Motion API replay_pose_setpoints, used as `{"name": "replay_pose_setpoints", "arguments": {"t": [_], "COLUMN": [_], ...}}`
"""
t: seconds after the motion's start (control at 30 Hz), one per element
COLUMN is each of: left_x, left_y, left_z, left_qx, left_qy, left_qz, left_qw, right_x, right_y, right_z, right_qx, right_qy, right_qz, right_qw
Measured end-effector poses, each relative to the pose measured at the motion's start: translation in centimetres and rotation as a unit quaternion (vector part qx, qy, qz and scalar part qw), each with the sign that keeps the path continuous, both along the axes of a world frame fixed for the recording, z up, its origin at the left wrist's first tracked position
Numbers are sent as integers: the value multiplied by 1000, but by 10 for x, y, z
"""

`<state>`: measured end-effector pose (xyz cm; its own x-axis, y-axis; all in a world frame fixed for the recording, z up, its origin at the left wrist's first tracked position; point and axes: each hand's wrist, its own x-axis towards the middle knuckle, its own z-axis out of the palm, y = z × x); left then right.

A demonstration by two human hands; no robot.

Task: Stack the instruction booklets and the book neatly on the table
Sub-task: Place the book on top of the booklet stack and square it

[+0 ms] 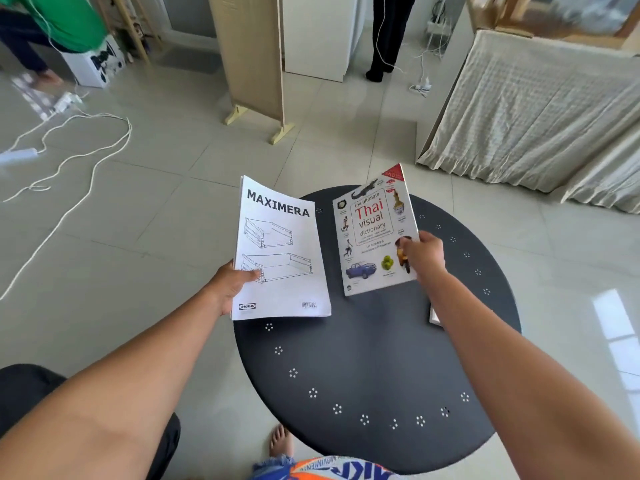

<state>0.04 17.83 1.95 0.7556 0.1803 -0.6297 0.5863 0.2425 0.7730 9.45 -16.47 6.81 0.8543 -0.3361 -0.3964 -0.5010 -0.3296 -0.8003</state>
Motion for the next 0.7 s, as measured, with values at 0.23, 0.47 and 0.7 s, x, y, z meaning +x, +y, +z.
{"name": "replay_pose_setpoints", "arguments": {"t": [0.23, 0.47, 0.7], "left_x": [19, 27, 25], "left_y": [-29, -69, -92], "left_z": [6, 12, 3], "left_qx": [-39, -118, -206], "left_qy": [-5, -24, -58], "left_qz": [-11, -83, -131], "left_qw": [999, 989, 968], "right_x": [-11, -33, -44], "right_y": [-24, -42, -61], "right_z": [40, 14, 3], "right_qx": [119, 226, 284], "right_qy": [-79, -1, 66], "right_qz": [36, 33, 80], "right_qw": [989, 974, 953]}}
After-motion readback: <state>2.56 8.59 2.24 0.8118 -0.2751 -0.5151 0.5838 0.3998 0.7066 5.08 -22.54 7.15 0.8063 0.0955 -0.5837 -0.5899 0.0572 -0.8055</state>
